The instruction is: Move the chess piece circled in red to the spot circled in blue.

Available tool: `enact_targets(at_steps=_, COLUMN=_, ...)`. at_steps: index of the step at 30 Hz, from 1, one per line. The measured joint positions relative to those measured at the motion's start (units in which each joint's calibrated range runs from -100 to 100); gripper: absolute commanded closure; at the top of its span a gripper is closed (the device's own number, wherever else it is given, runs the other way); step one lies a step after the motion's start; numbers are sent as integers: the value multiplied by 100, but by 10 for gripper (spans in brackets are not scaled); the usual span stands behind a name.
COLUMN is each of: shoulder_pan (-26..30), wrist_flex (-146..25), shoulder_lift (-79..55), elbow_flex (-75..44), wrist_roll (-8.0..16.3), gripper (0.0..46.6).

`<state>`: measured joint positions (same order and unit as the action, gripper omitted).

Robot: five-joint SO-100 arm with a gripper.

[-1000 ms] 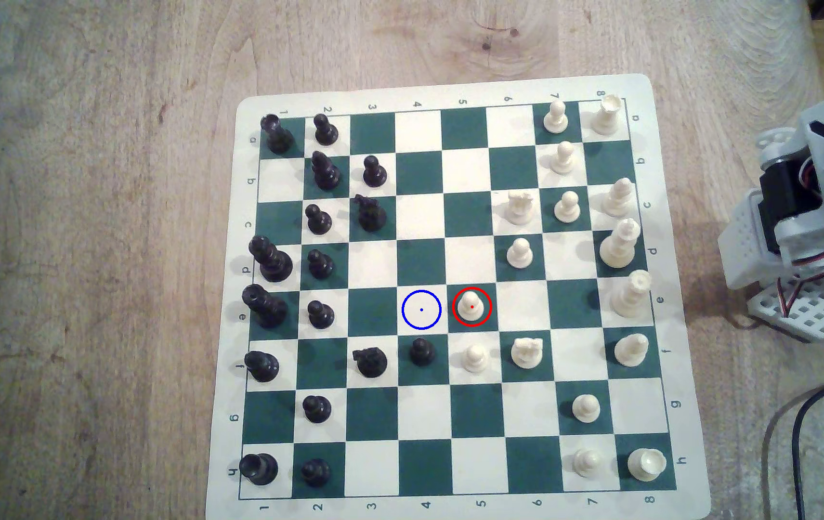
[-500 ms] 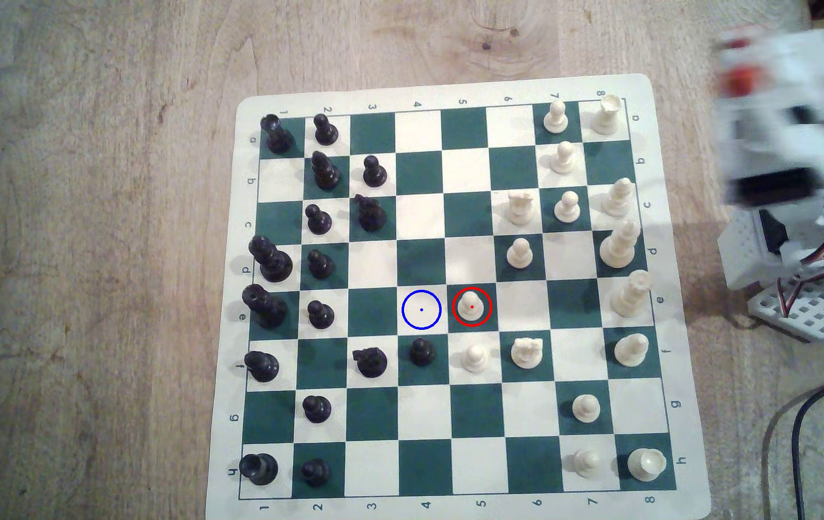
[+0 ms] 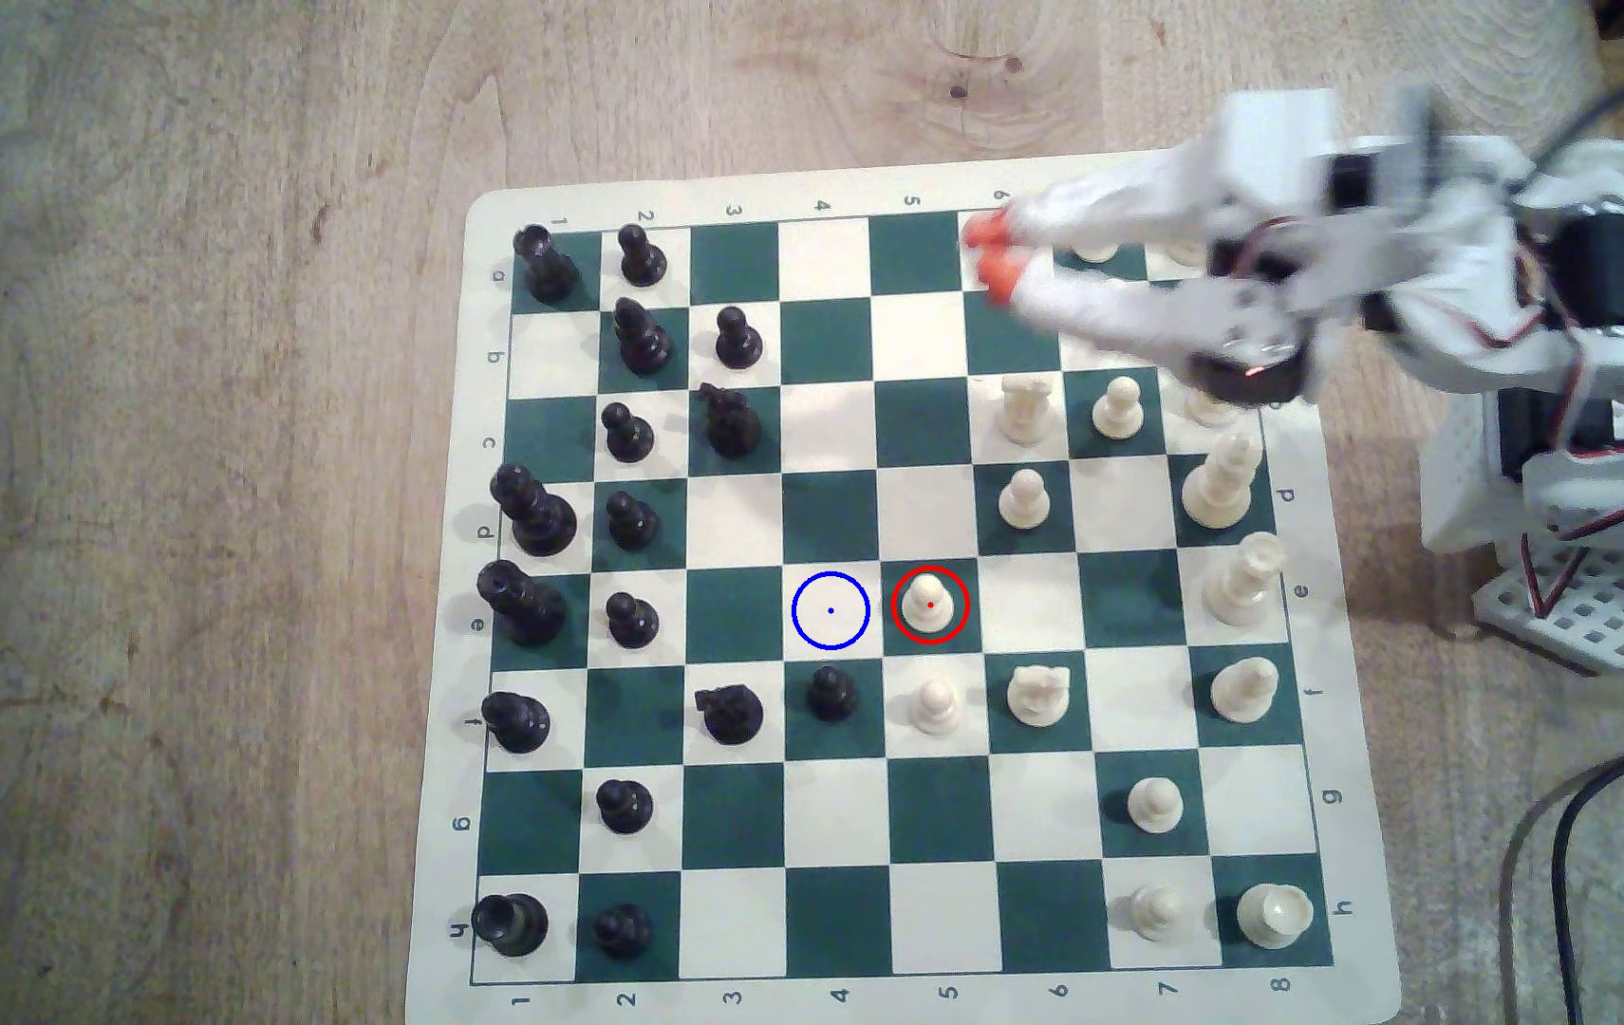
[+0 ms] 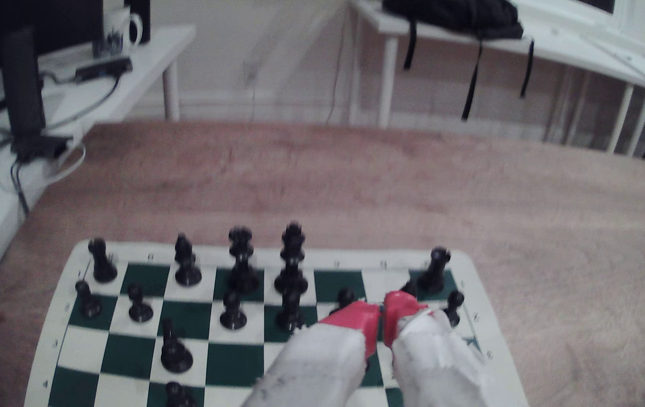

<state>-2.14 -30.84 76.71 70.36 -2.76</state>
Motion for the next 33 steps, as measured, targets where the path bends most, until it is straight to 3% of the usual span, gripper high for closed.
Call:
enact_targets(at_steps=4, shoulder_pan=22, wrist_flex=-757, shoulder_lift=-503, elbow_flex=-497, wrist_roll=39, gripper=424)
enact_targets(at_steps=6, shoulder_pan=22, wrist_flex=-1100, shoulder_lift=-855, elbow_flex=-850, wrist_roll=200, gripper=425)
enact_targets(at_steps=9, shoulder_pan=103, wrist_flex=-1849, shoulder_lift=-1282, elbow_flex=-1500, wrist_roll=430, gripper=397)
enact_targets(at_steps=12, shoulder_pan=317, wrist_flex=-2303, shoulder_lift=-1491, elbow_flex=-1735, wrist_roll=493, gripper=371)
enact_targets(at_steps=18, shoulder_pan=619, wrist_flex=-3052, shoulder_lift=-2505, elbow_flex=-2422, wrist_roll=947, gripper=334)
enact_targets(at_steps=23, shoulder_pan=789, wrist_flex=-3267, shoulder_lift=-3243, elbow_flex=-2693, wrist_roll=1084, gripper=299)
enact_targets(at_steps=33, shoulder_pan=1010, wrist_flex=-3235, shoulder_lift=-4759, elbow_flex=-3606, wrist_roll=1426, gripper=299)
